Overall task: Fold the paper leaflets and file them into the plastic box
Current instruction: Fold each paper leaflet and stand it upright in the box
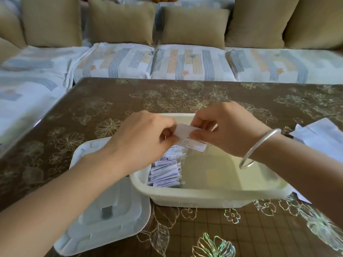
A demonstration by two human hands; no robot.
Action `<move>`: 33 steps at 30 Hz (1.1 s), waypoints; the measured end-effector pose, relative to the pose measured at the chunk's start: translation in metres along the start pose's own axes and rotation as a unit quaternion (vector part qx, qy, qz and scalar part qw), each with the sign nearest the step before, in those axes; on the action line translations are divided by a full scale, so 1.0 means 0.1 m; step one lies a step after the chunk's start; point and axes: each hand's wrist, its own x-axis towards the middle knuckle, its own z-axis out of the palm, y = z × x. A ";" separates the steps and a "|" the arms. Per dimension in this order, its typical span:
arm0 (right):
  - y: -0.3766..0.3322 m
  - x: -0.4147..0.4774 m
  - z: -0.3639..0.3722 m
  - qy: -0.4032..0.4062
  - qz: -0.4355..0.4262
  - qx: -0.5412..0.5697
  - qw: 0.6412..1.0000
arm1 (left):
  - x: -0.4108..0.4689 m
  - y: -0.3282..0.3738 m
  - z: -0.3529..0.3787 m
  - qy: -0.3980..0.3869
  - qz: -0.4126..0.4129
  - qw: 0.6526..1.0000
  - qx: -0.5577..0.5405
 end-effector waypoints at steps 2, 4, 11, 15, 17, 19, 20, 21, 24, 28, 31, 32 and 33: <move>0.06 -0.03 0.00 -0.030 0.004 -0.067 0.997 | -0.01 0.01 -0.02 0.042 0.012 0.999 0.024; 0.08 -0.06 0.01 -0.074 0.015 -0.131 0.989 | -0.04 0.05 -0.08 0.007 0.007 1.000 0.025; 0.00 -0.04 0.21 -0.099 -0.001 -0.206 0.974 | -0.03 0.20 0.00 -0.244 0.016 0.957 0.158; 0.01 0.01 0.32 -0.090 -0.002 -0.228 0.969 | 0.00 0.27 0.03 -0.279 0.002 0.936 0.213; 0.02 0.03 0.38 -0.092 0.002 -0.236 0.967 | 0.01 0.26 0.07 -0.303 0.009 0.924 0.233; 0.02 0.05 0.42 -0.091 0.004 -0.240 0.966 | 0.03 0.25 0.10 -0.327 0.022 0.912 0.248; 0.01 0.07 0.44 -0.091 0.003 -0.239 0.967 | 0.05 0.24 0.11 -0.332 0.026 0.909 0.249; 0.00 0.09 0.46 -0.090 0.001 -0.239 0.967 | 0.05 0.23 0.12 -0.331 0.027 0.911 0.245; -0.04 0.16 0.52 -0.083 -0.010 -0.238 0.968 | 0.05 0.19 0.13 -0.330 0.024 0.918 0.217; -0.12 0.20 0.53 -0.080 -0.022 -0.224 0.971 | 0.03 0.18 0.10 -0.334 0.021 0.922 0.194; -0.17 0.20 0.54 -0.082 -0.013 -0.214 0.973 | 0.03 0.18 0.10 -0.332 0.022 0.924 0.188; -0.18 0.20 0.55 -0.086 -0.001 -0.202 0.976 | 0.03 0.17 0.10 -0.333 0.018 0.925 0.184; -0.18 0.21 0.57 -0.098 0.019 -0.181 0.978 | 0.04 0.17 0.10 -0.336 0.012 0.924 0.179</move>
